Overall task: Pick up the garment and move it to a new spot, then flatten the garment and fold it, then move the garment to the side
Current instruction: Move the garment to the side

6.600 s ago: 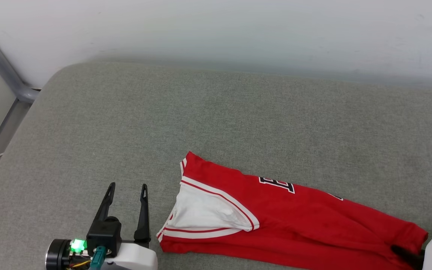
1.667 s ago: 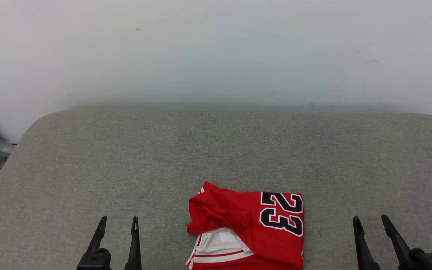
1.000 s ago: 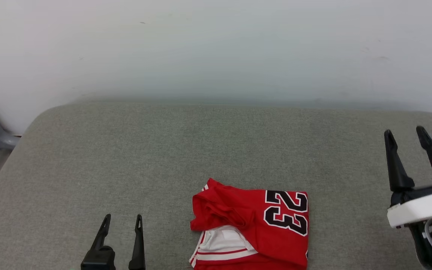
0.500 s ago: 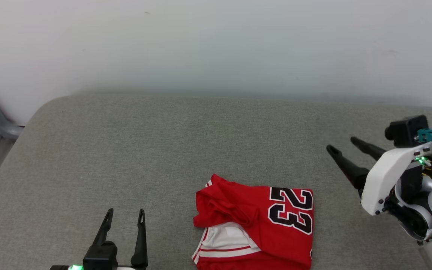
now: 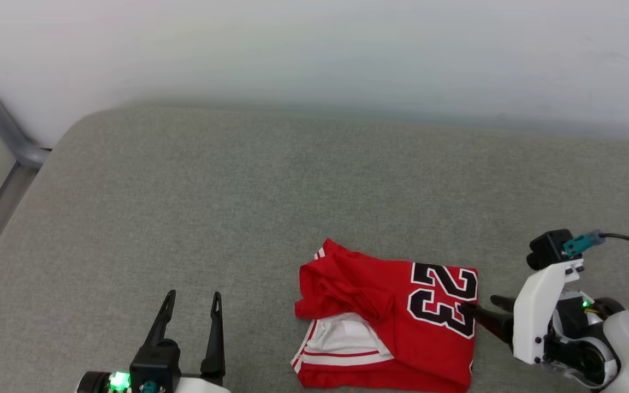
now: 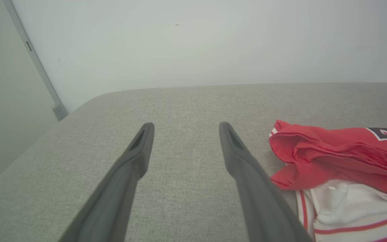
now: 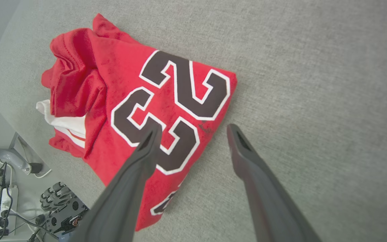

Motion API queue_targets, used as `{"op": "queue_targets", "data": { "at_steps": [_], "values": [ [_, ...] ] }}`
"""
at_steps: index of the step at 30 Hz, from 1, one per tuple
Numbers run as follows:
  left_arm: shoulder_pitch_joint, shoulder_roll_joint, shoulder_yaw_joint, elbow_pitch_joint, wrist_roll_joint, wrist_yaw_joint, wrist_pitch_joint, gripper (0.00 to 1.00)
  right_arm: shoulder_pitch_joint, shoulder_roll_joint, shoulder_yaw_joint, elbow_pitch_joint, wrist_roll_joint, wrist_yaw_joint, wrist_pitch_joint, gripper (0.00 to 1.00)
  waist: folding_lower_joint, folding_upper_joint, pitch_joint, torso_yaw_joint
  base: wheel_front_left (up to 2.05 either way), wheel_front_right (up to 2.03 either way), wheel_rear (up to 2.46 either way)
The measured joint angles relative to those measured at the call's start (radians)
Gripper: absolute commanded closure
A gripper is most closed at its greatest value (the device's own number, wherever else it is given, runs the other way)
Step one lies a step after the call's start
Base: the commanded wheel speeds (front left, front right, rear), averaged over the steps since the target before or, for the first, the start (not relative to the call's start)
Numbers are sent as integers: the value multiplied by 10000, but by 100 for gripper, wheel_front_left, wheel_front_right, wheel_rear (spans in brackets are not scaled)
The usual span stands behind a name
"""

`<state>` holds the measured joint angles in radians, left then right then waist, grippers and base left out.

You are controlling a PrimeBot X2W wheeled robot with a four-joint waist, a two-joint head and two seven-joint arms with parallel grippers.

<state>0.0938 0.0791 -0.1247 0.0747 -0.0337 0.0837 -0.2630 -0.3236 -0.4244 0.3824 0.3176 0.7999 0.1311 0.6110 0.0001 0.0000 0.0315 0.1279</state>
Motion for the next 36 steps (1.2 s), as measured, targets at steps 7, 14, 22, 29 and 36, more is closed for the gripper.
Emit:
{"op": "queue_targets", "data": {
  "at_steps": [7,14,22,29,36],
  "values": [
    [-589,-58,-190,100,2,-48,0,0,67,596,635,1221,167,-2,-190,0,0,0,755,407,0,0,0],
    [-795,-98,-219,190,-2,-94,0,0,3,642,1043,1643,186,-2,-1045,11,-2,0,997,565,0,0,0],
    [-813,-127,-148,301,-44,-86,0,0,-282,633,1476,1687,383,-2,-2314,100,0,0,871,476,0,0,0],
    [-649,-127,10,290,-61,-46,0,0,-862,-186,2334,748,-332,0,-3152,100,0,0,602,-41,0,0,0],
    [-557,-140,107,159,-77,-38,0,0,-1490,-1546,2986,-236,-1281,2,-3394,100,0,0,536,-912,0,0,0]
  ]
}}
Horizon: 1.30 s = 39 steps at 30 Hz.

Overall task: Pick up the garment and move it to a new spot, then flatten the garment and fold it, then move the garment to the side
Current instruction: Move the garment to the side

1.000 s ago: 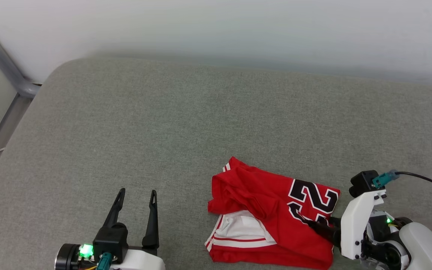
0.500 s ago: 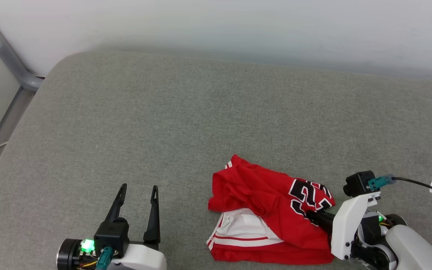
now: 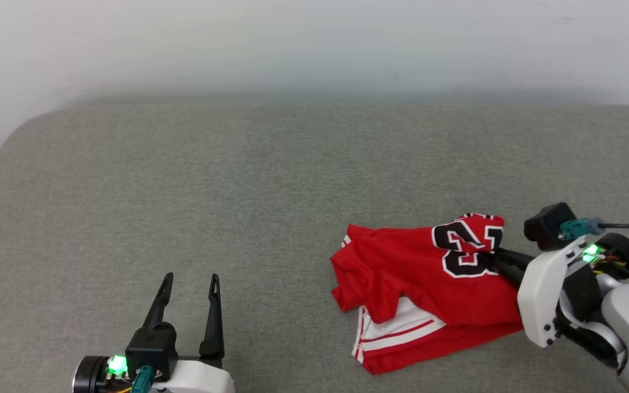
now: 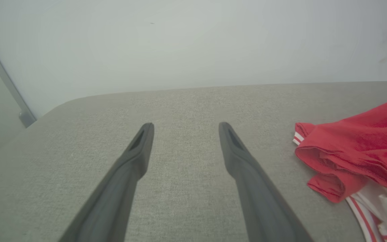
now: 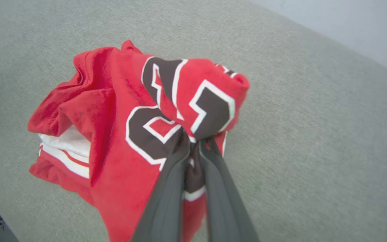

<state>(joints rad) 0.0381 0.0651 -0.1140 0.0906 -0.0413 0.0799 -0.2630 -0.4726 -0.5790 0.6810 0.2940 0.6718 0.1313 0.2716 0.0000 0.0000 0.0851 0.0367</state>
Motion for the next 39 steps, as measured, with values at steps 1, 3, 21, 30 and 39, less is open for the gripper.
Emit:
{"op": "queue_targets", "data": {
  "at_steps": [1,3,21,30,39],
  "values": [
    [2,-4,23,-29,-2,10,0,0,-62,-163,-17,-115,-36,2,13,100,0,0,7,-143,0,0,0],
    [5,-15,44,-79,-29,31,0,0,-169,-506,-98,-334,-67,0,54,100,0,0,40,-439,0,0,0],
    [-882,-73,-73,-422,186,65,0,0,-1433,-2483,-1856,324,-353,0,736,100,1,0,1526,-1697,0,0,0],
    [-1559,-50,-205,-842,305,-6,0,0,-1780,-3181,-3404,1755,-725,2,895,100,1,0,2753,-1473,0,0,0],
    [-2137,-65,-466,-1070,364,-35,0,0,-2429,-3676,-4456,3346,-1578,4,725,100,2,0,3679,-989,0,0,0]
  ]
}}
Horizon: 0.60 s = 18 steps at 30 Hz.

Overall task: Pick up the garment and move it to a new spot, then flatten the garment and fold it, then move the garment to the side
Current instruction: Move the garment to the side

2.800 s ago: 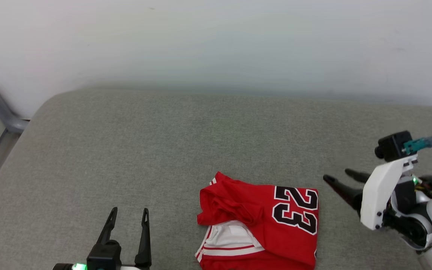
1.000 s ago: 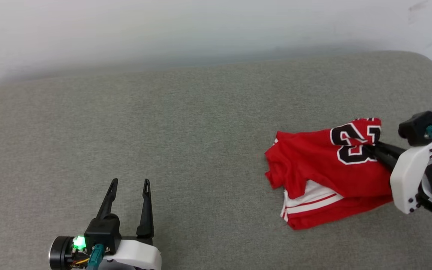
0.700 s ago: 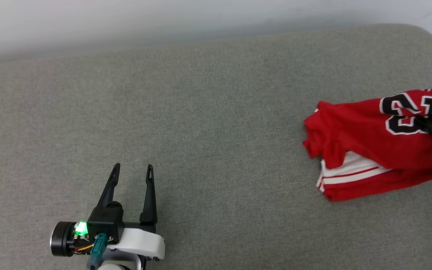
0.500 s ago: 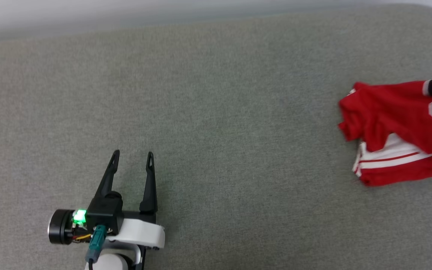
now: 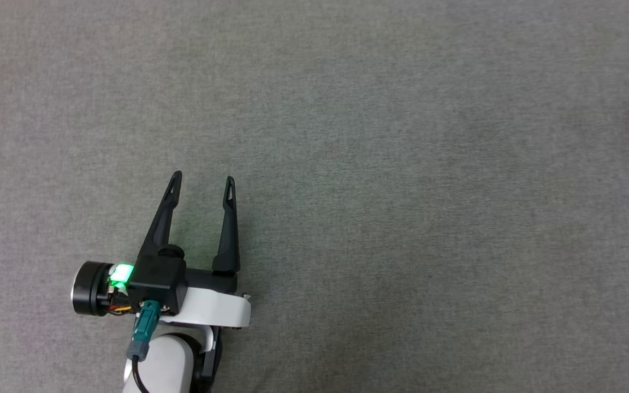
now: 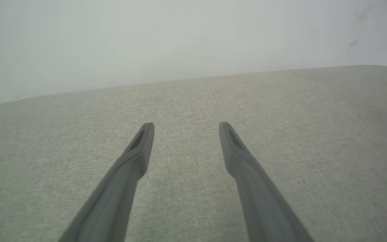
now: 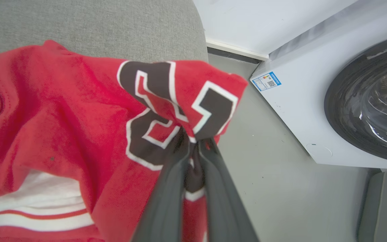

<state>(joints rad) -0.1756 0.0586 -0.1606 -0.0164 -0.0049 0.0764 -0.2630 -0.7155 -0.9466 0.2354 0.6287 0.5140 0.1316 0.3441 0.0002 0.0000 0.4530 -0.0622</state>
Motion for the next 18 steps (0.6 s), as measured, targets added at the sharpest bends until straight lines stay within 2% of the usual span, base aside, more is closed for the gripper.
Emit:
{"op": "queue_targets", "data": {
  "at_steps": [11,12,13,14,18],
  "values": [
    [-81,-4,-111,-123,4,119,0,0,-505,364,-1133,1448,-1189,0,-167,100,-1,0,226,360,0,0,0],
    [-81,-2,-105,-123,4,121,0,0,-523,418,-1202,1507,-1269,0,-194,96,-1,0,210,361,0,0,0],
    [-79,0,-98,-123,2,130,0,0,-534,477,-1285,1569,-1373,0,-238,68,-1,0,187,359,0,0,0],
    [-77,0,-92,-119,-4,136,0,0,-535,543,-1356,1636,-1476,0,-272,0,-1,0,153,357,0,0,0],
    [4,0,-73,-84,-33,178,0,0,-536,863,-1536,1751,-1952,0,-472,0,-1,0,-91,334,0,0,0]
  ]
}}
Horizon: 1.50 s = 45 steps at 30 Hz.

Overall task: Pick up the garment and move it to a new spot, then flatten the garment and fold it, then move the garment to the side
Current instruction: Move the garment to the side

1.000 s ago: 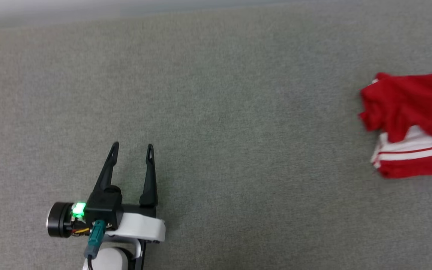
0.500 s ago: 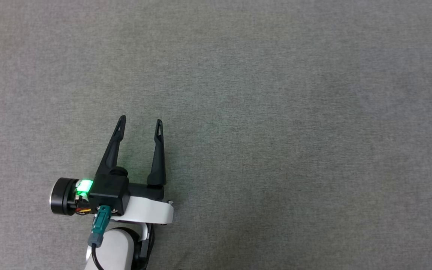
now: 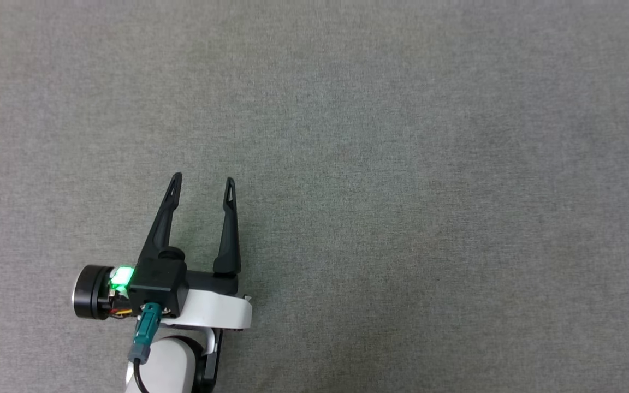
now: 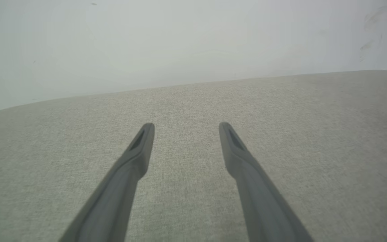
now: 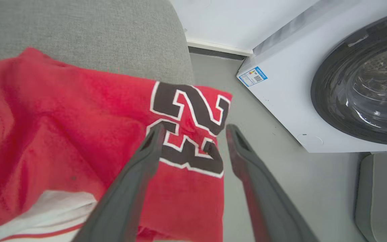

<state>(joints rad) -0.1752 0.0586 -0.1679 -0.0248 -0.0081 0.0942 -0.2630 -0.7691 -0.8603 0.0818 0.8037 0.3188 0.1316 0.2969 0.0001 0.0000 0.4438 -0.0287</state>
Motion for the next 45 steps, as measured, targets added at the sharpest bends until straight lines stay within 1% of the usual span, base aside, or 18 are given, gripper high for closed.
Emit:
{"op": "queue_targets", "data": {
  "at_steps": [5,11,15,16,18,20,26,34,37,45],
  "values": [
    [289,2,58,119,-75,61,0,0,-15,464,-209,-437,-493,0,-897,0,-1,0,-530,-46,0,0,0],
    [832,0,165,198,-211,174,0,0,174,995,-779,-1200,-1053,-2,-2592,0,-2,0,-1367,-57,0,0,0],
    [1274,-4,314,268,-320,219,0,0,404,1741,-1306,-1691,-1225,-2,-3766,0,-3,0,-1964,-29,0,0,0],
    [1380,-4,366,293,-336,245,0,0,436,2008,-1461,-1837,-1214,-4,-4117,0,-3,0,-2112,-21,0,0,0],
    [1619,-2,443,339,-391,265,0,0,671,2508,-1438,-2217,-1289,2,-4694,0,-3,0,-2414,-5,0,0,0],
    [1839,4,499,366,-389,290,0,0,947,3055,-1555,-2541,-1256,-2,-5102,0,-3,0,-2699,17,0,0,0],
    [2247,29,656,466,-410,238,0,0,2082,4303,-1294,-3870,-1118,-4,-5526,0,-4,1,-3401,178,0,0,0],
    [2525,44,755,631,-485,151,0,0,4091,5908,-694,-5450,-1206,-2,-5591,0,-3,1,-3995,458,0,0,0],
    [2549,36,757,698,-497,113,0,0,4889,6280,-704,-5783,-1277,-4,-5593,0,-3,0,-4181,526,0,0,0],
    [2701,31,803,834,-566,8,0,0,6502,6991,-744,-6234,-1312,-4,-5593,0,-3,0,-4549,656,0,0,0]
  ]
}}
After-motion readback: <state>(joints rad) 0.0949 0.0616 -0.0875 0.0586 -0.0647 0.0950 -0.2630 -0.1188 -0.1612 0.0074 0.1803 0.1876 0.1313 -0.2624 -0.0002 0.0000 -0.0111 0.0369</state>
